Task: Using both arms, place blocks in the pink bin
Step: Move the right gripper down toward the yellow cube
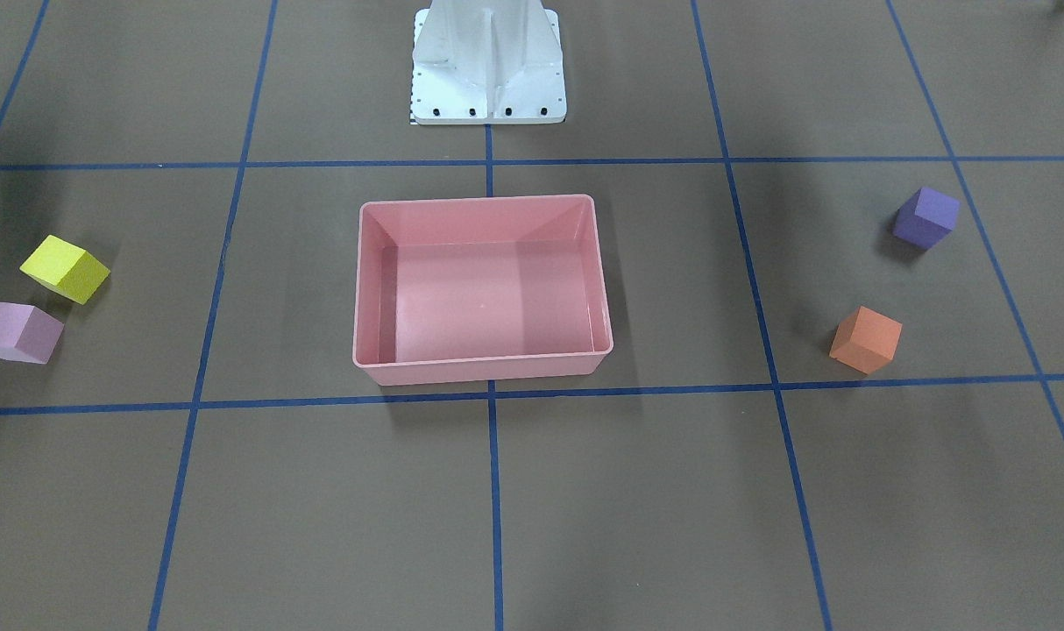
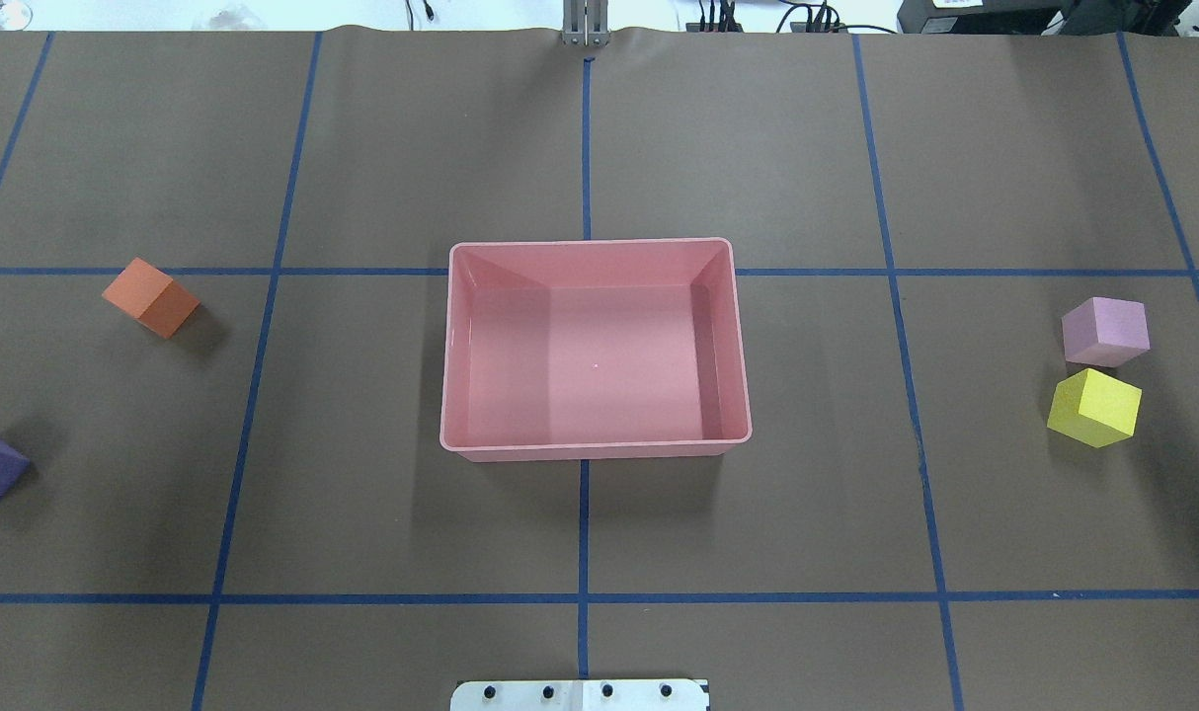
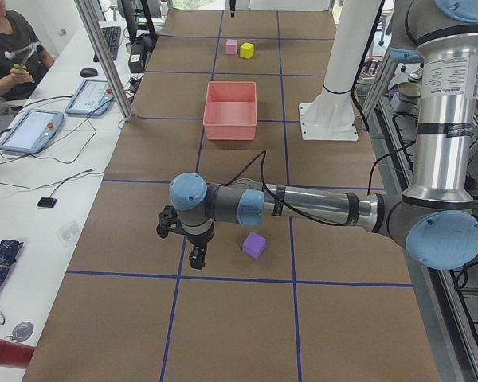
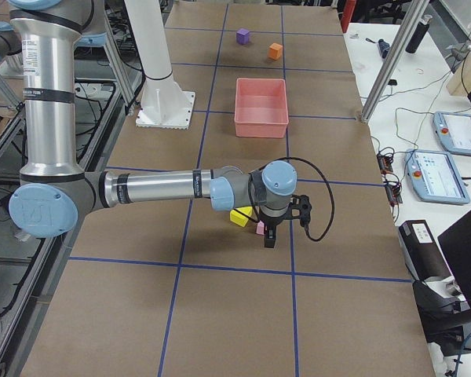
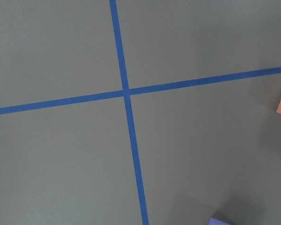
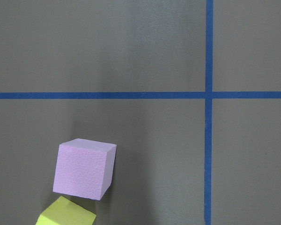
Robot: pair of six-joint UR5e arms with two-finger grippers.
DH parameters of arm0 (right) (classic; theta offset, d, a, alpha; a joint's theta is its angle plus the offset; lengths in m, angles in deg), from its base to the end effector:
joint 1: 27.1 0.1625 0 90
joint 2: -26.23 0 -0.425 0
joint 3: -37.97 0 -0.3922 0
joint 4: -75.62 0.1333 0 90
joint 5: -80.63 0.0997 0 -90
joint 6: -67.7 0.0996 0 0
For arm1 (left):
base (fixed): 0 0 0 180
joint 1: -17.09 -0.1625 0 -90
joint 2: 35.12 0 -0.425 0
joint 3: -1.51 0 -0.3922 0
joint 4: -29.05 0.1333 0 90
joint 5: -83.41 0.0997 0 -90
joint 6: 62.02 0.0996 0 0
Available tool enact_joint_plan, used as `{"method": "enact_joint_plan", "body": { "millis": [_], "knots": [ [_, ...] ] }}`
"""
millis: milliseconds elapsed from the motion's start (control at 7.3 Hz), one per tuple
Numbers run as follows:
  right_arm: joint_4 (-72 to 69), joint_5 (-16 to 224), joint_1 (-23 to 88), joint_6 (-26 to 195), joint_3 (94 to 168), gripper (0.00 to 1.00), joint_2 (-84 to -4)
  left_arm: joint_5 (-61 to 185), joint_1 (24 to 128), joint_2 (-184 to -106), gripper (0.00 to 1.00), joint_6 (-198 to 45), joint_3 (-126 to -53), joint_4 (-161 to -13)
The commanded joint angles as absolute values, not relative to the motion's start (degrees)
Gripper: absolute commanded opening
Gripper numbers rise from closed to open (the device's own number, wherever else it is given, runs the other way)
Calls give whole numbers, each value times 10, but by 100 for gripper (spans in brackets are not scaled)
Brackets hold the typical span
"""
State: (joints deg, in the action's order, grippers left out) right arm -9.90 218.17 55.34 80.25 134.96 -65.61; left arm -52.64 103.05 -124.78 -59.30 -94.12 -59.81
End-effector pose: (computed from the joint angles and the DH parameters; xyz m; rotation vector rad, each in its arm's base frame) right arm -0.0047 -0.4902 0.6017 0.0114 -0.8425 0.0122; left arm -0.0267 -0.4956 0.6131 0.0593 0.8048 0.1406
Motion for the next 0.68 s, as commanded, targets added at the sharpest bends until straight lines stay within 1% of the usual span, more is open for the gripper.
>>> {"method": "enact_joint_plan", "body": {
  "millis": [0,548],
  "knots": [
    [-98,2182,553,803,1351,100,-656,-528,1030,-1243,100,-593,-940,-599],
    [-96,2189,552,807,1357,100,-657,-530,1028,-1242,100,-591,-941,-600]
  ]
}}
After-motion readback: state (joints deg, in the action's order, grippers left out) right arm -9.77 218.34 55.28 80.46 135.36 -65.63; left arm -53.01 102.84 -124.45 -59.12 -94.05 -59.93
